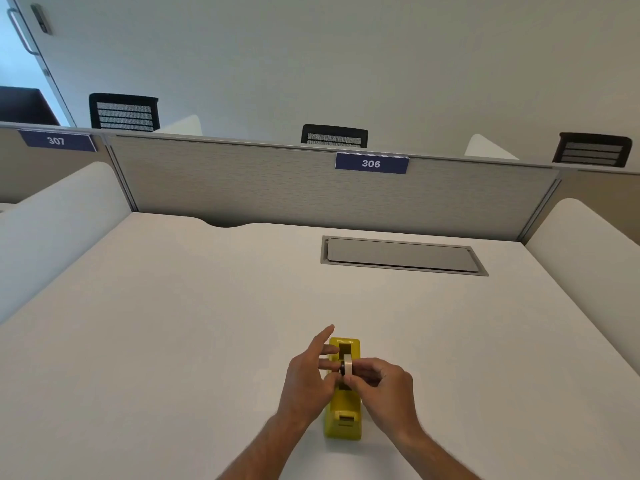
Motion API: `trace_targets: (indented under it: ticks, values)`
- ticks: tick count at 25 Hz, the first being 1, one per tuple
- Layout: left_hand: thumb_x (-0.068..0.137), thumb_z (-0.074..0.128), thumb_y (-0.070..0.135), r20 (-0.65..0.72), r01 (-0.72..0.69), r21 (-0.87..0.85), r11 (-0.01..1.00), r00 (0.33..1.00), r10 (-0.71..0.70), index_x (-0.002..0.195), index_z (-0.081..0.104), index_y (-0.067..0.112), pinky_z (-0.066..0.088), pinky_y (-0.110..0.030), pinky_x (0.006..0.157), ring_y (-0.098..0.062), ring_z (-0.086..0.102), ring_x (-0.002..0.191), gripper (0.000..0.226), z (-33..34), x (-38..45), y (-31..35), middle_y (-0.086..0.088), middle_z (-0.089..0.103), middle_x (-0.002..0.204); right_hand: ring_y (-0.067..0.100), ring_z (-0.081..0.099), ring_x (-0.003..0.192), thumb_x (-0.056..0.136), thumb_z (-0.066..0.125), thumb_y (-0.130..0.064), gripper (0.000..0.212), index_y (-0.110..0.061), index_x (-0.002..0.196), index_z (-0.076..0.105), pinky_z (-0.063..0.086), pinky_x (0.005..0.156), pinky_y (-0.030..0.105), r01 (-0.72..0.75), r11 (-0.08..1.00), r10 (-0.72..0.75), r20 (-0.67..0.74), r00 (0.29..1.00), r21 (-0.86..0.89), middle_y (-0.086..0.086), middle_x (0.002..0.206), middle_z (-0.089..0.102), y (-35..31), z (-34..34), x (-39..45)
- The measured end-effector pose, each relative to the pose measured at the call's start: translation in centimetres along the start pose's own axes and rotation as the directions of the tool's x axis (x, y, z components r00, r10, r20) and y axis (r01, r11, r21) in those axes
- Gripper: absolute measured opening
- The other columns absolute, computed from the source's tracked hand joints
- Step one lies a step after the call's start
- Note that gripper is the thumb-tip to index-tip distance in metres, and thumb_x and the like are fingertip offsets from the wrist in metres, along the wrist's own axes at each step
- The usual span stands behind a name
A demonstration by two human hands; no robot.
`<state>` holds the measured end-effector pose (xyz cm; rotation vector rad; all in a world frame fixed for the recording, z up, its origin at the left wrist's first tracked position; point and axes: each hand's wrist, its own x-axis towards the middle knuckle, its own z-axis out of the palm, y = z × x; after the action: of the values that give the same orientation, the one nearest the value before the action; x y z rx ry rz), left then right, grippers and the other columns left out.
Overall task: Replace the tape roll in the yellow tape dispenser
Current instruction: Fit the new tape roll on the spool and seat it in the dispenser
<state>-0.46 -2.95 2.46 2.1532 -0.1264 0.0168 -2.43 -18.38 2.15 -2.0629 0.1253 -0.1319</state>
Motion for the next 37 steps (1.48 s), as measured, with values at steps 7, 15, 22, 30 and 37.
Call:
trace_targets:
  ticks: [7, 15, 22, 30, 37]
  values:
    - [0.084, 0.076, 0.010, -0.003, -0.001, 0.003, 1.000, 1.000, 0.001, 0.148, 0.035, 0.038, 0.046, 0.003, 0.068, 0.010, 0.066, 0.081, 0.081, 0.2, 1.1, 0.0, 0.010, 0.069, 0.121, 0.004, 0.074, 0.081, 0.079, 0.085, -0.016, 0.023, -0.020, 0.101, 0.079, 0.061, 0.077, 0.020, 0.019, 1.000, -0.019, -0.016, 1.000, -0.014, -0.007, 0.092, 0.079, -0.5, 0.1, 1.1]
    - [0.088, 0.072, 0.019, 0.024, -0.094, 0.156, 0.983, 0.996, 0.092, 0.153, 0.027, 0.035, 0.057, -0.025, 0.094, -0.011, 0.071, 0.107, 0.081, 0.3, 0.9, 0.0, 0.006, 0.069, 0.127, -0.013, 0.068, 0.080, 0.078, 0.084, -0.023, 0.017, -0.029, 0.093, 0.080, 0.050, 0.062, 0.005, 0.071, 0.992, -0.073, -0.020, 0.997, -0.100, -0.027, 0.074, 0.070, -0.3, 0.4, 1.6]
    - [0.090, 0.067, 0.025, 0.060, -0.161, 0.218, 0.963, 0.987, 0.151, 0.155, 0.021, 0.033, 0.056, -0.030, 0.095, -0.017, 0.070, 0.105, 0.080, 0.2, 1.1, 0.2, 0.003, 0.069, 0.126, 0.007, 0.069, 0.070, 0.086, 0.075, -0.037, 0.016, -0.031, 0.100, 0.077, 0.058, 0.066, 0.026, 0.205, 0.941, -0.210, 0.011, 0.978, -0.269, -0.014, 0.085, 0.079, 0.1, 0.2, 1.3]
    - [0.090, 0.068, 0.022, 0.066, -0.185, 0.179, 0.966, 0.982, 0.176, 0.154, 0.024, 0.032, 0.055, -0.031, 0.098, -0.015, 0.069, 0.108, 0.078, 0.0, 0.9, 0.3, 0.006, 0.071, 0.125, 0.010, 0.062, 0.076, 0.087, 0.072, -0.036, 0.028, -0.033, 0.115, 0.071, 0.055, 0.072, 0.030, 0.282, 0.903, -0.277, 0.061, 0.959, -0.325, -0.011, 0.091, 0.076, 0.2, 0.0, 1.4]
    - [0.086, 0.063, 0.020, 0.068, -0.209, 0.153, 0.966, 0.977, 0.201, 0.152, 0.030, 0.030, 0.053, -0.023, 0.094, -0.011, 0.069, 0.106, 0.074, 0.1, 1.0, -0.1, 0.009, 0.074, 0.119, 0.005, 0.059, 0.080, 0.074, 0.077, -0.029, 0.031, -0.032, 0.104, 0.073, 0.055, 0.074, 0.027, 0.263, 0.926, -0.224, 0.164, 0.961, -0.270, -0.008, 0.092, 0.065, -0.1, -0.4, 3.0]
